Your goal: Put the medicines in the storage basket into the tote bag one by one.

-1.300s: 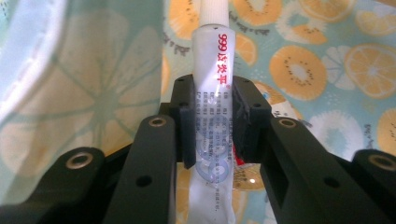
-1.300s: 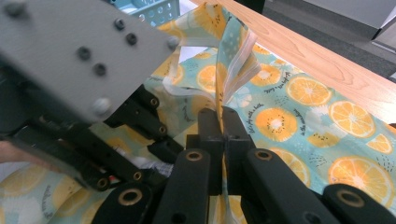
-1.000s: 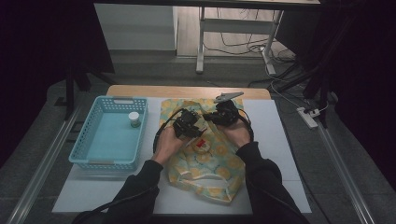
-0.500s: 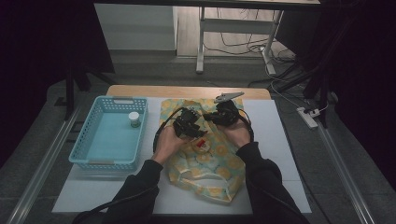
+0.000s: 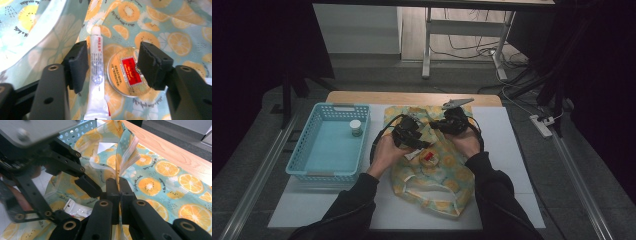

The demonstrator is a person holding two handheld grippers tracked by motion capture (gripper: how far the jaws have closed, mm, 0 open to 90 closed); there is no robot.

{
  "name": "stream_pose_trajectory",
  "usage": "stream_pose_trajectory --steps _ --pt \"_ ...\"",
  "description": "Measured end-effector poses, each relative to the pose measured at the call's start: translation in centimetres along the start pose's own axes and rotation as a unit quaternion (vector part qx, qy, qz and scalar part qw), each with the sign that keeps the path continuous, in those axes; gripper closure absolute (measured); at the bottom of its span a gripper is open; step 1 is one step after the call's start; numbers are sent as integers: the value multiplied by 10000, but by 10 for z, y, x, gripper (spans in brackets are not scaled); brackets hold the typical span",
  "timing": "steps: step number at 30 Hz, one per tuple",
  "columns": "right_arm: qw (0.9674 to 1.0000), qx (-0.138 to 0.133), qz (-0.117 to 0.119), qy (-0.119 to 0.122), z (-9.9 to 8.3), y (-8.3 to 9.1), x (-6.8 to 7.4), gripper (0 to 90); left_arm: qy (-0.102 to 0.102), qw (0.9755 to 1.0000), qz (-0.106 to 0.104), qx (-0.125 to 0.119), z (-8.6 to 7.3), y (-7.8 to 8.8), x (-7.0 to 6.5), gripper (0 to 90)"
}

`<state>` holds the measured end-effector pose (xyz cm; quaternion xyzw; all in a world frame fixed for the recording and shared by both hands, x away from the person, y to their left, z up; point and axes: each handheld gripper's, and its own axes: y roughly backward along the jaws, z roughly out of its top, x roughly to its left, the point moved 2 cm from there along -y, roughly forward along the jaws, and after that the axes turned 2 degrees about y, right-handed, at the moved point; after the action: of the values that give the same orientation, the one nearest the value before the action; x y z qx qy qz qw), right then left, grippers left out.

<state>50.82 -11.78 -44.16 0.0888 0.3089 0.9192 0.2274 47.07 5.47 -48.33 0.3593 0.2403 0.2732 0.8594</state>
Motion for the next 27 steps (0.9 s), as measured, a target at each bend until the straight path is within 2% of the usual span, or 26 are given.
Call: stream_pose_trajectory --steps 4,11,17,27 --pt "10000 3 7 2 0 0 0 897 6 9999 -97 -123 -4 10 1 333" --pt "10000 -26 41 -4 1 1 1 897 132 9991 -292 -277 -10 28 2 253" --pt "10000 -56 41 22 3 3 2 897 167 9992 -232 -282 -18 44 6 197" --pt "9999 -74 73 24 5 3 3 897 204 9989 -122 -413 -33 72 24 48"
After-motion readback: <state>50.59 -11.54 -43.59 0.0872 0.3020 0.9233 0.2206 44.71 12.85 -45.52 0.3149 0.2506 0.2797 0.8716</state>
